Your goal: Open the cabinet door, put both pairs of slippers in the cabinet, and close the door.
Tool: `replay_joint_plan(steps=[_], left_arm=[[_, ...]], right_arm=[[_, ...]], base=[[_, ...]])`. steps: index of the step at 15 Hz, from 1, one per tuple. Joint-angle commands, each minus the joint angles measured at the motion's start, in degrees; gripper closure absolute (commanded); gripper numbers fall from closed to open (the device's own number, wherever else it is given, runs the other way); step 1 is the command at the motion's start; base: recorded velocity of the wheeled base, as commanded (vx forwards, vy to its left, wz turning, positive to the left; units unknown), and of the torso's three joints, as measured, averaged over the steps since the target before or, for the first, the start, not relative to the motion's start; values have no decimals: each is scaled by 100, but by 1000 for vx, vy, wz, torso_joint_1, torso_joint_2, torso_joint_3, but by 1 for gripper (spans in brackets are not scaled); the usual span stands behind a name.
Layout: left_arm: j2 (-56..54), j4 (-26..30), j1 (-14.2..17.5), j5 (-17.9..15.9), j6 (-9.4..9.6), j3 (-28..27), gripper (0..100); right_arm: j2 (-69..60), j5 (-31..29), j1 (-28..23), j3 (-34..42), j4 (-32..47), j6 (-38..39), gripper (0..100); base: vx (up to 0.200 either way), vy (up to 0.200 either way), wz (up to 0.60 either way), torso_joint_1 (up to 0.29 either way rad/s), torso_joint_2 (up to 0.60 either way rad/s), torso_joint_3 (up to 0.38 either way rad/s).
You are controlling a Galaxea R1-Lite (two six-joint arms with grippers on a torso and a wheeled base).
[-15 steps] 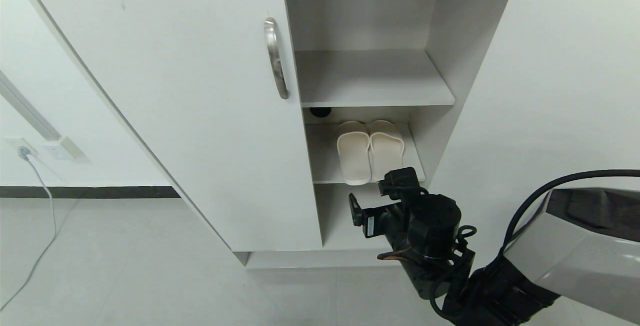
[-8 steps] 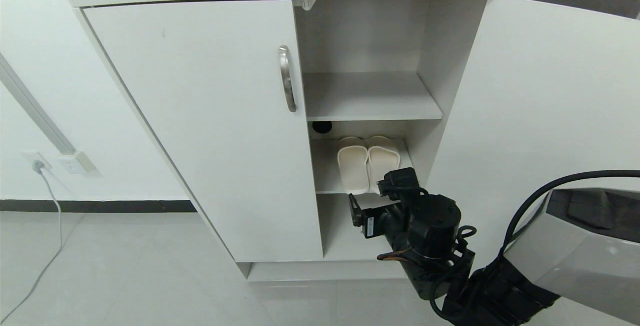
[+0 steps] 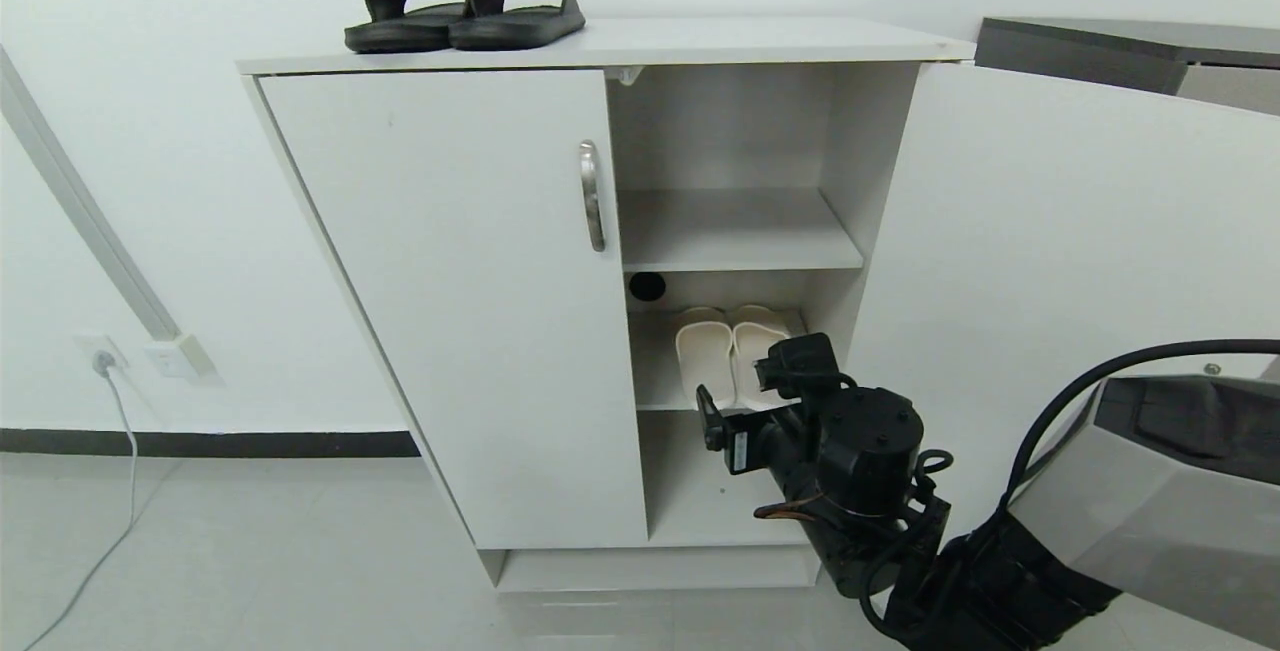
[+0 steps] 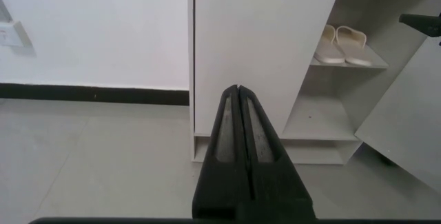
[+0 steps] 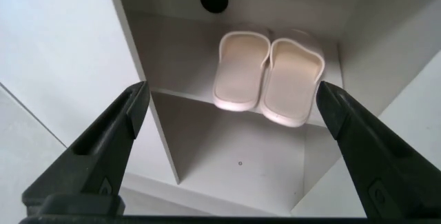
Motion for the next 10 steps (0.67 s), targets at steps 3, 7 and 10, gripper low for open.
replay_joint_plan(steps=[3, 7, 10], left_arm=[[7, 2, -2, 2, 1, 1, 100], [7, 2, 6, 2, 1, 1, 100], [7, 2, -2, 2, -8, 1, 100]], right_arm=[[-5, 0, -24, 17, 0, -8, 0], [4, 0, -68, 88, 0, -8, 0], [4, 0, -68, 114, -9, -8, 0]], base=[[0, 0, 0, 0, 0, 0], [0, 0, 0, 0, 0, 0], [0, 0, 0, 0, 0, 0]])
